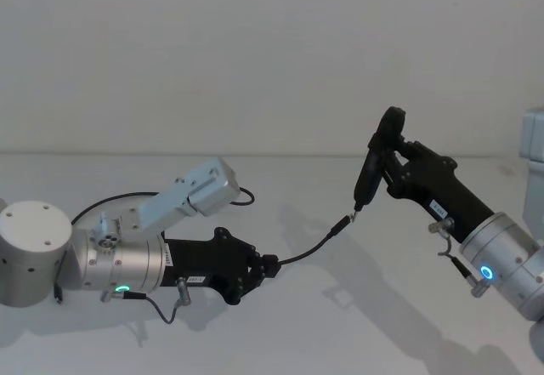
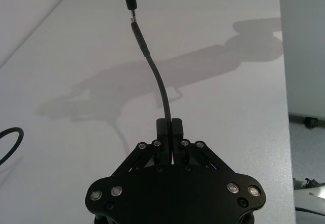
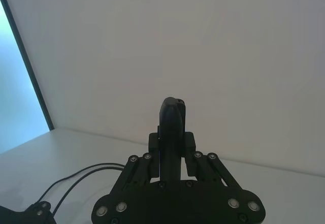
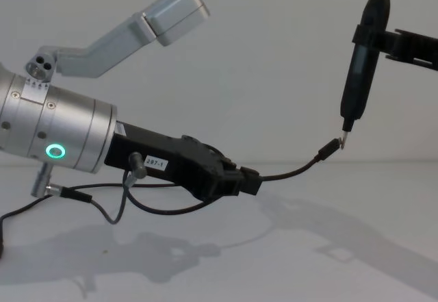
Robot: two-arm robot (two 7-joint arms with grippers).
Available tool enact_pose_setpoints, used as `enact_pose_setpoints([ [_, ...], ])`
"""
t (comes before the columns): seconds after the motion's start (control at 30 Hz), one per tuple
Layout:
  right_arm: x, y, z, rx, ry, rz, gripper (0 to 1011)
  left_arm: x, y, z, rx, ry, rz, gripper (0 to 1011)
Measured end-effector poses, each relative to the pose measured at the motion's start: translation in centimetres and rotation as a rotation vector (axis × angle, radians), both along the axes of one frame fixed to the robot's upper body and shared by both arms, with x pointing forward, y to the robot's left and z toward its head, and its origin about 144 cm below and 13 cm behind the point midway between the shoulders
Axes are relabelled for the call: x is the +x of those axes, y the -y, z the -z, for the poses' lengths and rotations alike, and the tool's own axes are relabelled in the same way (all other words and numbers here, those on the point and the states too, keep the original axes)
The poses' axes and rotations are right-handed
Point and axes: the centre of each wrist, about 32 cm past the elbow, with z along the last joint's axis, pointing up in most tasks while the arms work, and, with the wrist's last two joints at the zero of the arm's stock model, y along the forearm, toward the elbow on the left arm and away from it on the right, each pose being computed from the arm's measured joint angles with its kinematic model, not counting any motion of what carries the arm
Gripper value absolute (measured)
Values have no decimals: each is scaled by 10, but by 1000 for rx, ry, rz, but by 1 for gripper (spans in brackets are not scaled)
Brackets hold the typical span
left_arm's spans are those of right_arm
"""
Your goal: Pick up the data cable with the one hand.
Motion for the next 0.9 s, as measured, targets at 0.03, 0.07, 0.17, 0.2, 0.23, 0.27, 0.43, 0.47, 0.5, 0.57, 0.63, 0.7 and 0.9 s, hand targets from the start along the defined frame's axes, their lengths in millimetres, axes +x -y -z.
enact_pose_setpoints([
  [0.03,0,0,0,0,0,0,279,0,0,0,0,0,0,38],
  [0.07,0,0,0,0,0,-1,279,0,0,0,0,0,0,38],
  [0.17,0,0,0,-2,-1,-4,279,0,0,0,0,0,0,38],
  [0.2,0,0,0,-2,-1,-4,279,0,0,0,0,0,0,39],
  [0.23,0,0,0,-1,-1,-5,279,0,0,0,0,0,0,38],
  [0.27,0,0,0,-2,-2,-6,279,0,0,0,0,0,0,38],
  [0.43,0,0,0,-2,1,-7,279,0,0,0,0,0,0,38],
  [0.47,0,0,0,-3,2,-7,279,0,0,0,0,0,0,38],
  [0.5,0,0,0,-3,5,-7,279,0,0,0,0,0,0,39],
  [0.57,0,0,0,-2,8,-6,279,0,0,0,0,0,0,38],
  [0.63,0,0,1,-2,14,-5,279,0,0,0,0,0,0,38],
  [0.7,0,0,1,-3,18,-4,279,0,0,0,0,0,0,38],
  [0.9,-1,-1,1,-4,28,0,279,0,0,0,0,0,0,39],
])
